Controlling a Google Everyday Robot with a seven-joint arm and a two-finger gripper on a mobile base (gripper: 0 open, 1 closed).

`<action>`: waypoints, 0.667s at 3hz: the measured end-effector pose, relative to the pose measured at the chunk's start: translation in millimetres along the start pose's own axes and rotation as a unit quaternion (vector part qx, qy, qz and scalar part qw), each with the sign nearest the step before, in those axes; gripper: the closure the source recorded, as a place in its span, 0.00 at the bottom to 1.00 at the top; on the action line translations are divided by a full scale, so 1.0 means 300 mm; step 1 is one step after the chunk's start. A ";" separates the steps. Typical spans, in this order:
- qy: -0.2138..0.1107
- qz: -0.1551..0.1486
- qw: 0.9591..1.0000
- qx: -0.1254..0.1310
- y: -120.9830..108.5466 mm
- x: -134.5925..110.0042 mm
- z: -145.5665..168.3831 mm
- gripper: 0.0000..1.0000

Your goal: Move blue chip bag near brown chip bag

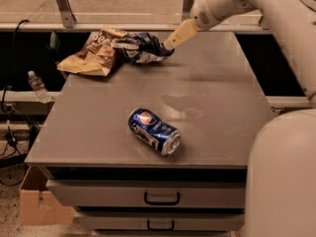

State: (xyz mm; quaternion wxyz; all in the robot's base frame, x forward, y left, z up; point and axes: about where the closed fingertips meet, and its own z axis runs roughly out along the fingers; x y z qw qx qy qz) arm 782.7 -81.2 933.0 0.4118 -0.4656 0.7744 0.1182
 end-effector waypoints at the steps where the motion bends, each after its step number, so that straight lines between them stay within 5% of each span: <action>1: -0.047 0.027 0.999 -0.001 0.026 -0.006 -0.352 0.00; 2: -0.044 0.026 0.999 -0.003 0.025 0.000 -0.317 0.00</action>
Offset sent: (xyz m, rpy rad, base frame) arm -0.0473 -0.0413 0.0525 0.0799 -0.0177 -0.0088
